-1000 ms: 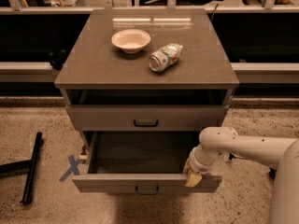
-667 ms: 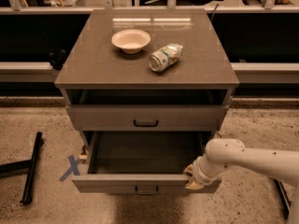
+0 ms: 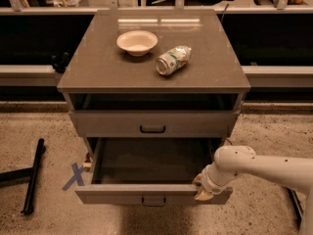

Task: Open middle drawer

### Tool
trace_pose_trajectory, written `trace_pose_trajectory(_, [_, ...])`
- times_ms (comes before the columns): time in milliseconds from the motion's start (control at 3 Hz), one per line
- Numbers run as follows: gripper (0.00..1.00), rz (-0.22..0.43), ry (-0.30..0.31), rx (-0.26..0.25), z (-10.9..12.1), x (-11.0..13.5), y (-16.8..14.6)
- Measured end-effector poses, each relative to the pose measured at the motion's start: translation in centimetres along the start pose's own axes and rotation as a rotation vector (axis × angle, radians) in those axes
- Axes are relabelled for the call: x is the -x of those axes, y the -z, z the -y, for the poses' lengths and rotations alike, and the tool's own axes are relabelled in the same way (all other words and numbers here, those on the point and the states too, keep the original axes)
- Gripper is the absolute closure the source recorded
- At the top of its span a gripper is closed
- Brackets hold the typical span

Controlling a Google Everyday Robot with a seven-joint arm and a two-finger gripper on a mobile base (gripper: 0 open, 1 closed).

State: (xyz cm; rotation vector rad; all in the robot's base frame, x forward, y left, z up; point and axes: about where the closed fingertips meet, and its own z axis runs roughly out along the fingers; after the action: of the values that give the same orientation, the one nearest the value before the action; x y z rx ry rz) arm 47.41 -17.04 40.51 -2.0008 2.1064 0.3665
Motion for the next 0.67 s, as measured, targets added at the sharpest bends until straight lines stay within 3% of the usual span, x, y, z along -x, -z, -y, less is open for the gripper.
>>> trace_pose_trajectory(333, [0.82, 0.059, -0.016, 0.007, -2.93, -0.51, -0.67])
trace_pose_trajectory(667, [0.58, 0.059, -0.016, 0.007, -2.89, -0.24, -0.36])
